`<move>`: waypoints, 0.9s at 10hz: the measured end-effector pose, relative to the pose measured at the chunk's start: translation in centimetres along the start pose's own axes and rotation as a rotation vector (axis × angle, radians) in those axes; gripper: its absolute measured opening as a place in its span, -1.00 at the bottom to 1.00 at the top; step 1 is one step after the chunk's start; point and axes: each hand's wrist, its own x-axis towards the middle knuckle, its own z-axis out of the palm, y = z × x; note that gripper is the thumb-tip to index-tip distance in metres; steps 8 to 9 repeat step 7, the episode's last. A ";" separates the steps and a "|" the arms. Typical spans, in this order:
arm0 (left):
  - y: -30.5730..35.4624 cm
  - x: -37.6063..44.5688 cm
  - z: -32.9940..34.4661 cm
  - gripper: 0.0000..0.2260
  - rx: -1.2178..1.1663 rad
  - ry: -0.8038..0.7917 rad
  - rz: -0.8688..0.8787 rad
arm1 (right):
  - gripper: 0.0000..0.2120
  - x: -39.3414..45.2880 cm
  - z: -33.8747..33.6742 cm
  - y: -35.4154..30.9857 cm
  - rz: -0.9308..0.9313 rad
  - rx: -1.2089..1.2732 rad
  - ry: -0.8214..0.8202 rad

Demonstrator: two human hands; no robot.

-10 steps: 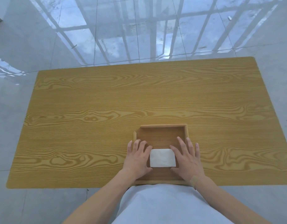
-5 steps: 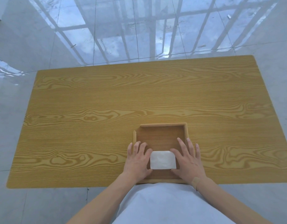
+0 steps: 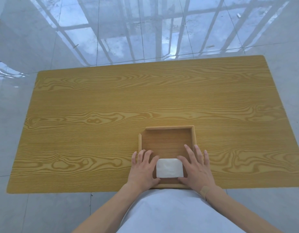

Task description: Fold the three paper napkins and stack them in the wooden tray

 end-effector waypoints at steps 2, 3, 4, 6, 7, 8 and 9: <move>-0.2 0.1 0.0 -0.29 0.027 -0.011 0.014 | -0.22 -0.2 0.0 -0.1 0.000 -0.003 -0.011; -0.2 0.1 -0.2 -0.29 0.030 -0.020 0.019 | -0.20 -0.2 -0.1 -0.1 0.010 -0.001 -0.017; -0.2 0.0 -0.4 -0.29 0.030 -0.030 0.021 | -0.19 -0.1 -0.2 -0.1 0.012 -0.001 -0.035; -0.3 0.0 -0.3 -0.29 0.020 -0.026 0.021 | -0.17 -0.2 0.2 0.0 0.000 0.014 -0.013; -0.2 -0.1 -0.1 -0.27 -0.040 -0.034 0.008 | -0.16 -0.1 0.5 0.3 0.010 0.079 -0.038; -0.2 -0.1 -0.1 -0.27 -0.040 -0.034 0.008 | -0.16 -0.1 0.5 0.3 0.010 0.079 -0.038; -0.2 -0.1 -0.1 -0.27 -0.040 -0.034 0.008 | -0.16 -0.1 0.5 0.3 0.010 0.079 -0.038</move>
